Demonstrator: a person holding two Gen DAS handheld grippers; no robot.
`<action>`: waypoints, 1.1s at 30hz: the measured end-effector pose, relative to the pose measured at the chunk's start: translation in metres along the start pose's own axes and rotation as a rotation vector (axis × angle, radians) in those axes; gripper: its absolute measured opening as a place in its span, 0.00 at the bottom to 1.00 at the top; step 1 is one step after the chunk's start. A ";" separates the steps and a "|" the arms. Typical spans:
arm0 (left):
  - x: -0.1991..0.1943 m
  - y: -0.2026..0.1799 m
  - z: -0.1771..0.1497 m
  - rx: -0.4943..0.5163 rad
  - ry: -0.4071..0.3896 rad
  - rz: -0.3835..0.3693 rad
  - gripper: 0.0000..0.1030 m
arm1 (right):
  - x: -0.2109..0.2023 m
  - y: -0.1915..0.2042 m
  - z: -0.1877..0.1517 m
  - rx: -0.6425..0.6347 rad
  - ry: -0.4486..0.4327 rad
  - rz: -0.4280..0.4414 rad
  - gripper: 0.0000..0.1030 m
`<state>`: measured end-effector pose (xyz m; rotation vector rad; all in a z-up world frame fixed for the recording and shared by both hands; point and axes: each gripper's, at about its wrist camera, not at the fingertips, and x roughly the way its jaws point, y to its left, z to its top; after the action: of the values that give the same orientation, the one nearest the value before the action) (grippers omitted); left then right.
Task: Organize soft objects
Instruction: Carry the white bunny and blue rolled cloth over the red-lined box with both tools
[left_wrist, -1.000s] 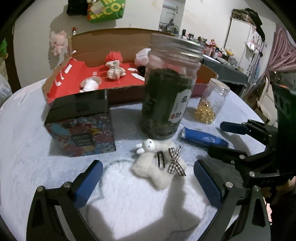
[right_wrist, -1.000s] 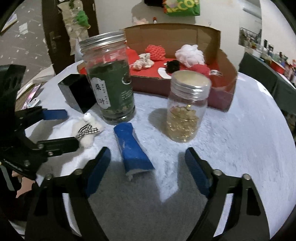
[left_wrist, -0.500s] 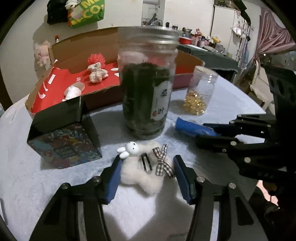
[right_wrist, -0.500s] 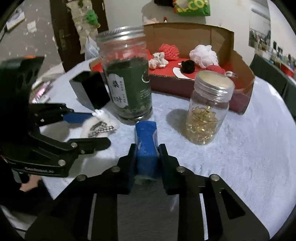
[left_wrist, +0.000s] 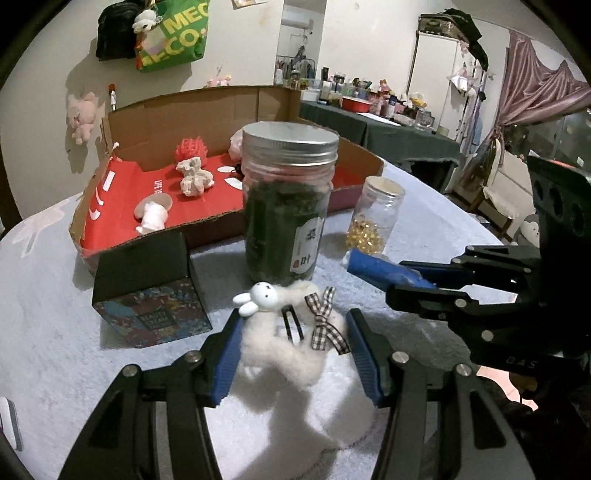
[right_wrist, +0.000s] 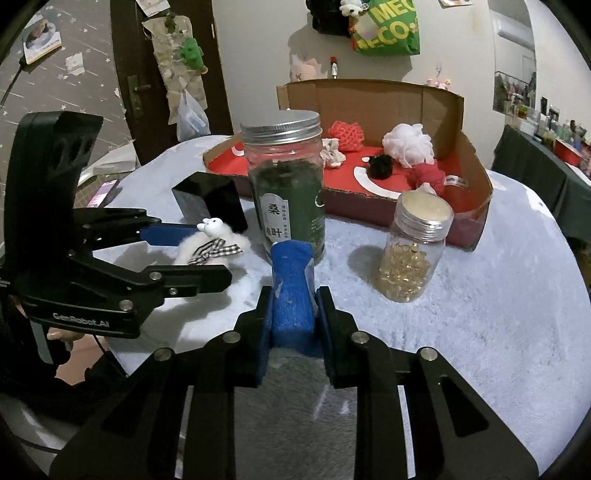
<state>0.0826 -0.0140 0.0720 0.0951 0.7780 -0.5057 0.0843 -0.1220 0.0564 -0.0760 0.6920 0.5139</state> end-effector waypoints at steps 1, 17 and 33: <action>0.000 0.000 0.000 -0.002 0.000 -0.001 0.56 | 0.001 0.000 0.000 0.000 0.003 0.001 0.21; -0.002 0.019 -0.008 -0.047 0.014 0.008 0.56 | 0.002 -0.012 -0.009 0.030 0.028 -0.020 0.21; -0.036 0.095 -0.039 -0.181 0.015 0.146 0.56 | -0.006 -0.074 -0.030 0.148 0.063 -0.118 0.21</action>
<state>0.0802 0.0941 0.0595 -0.0124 0.8215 -0.2952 0.0979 -0.1964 0.0291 0.0057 0.7799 0.3472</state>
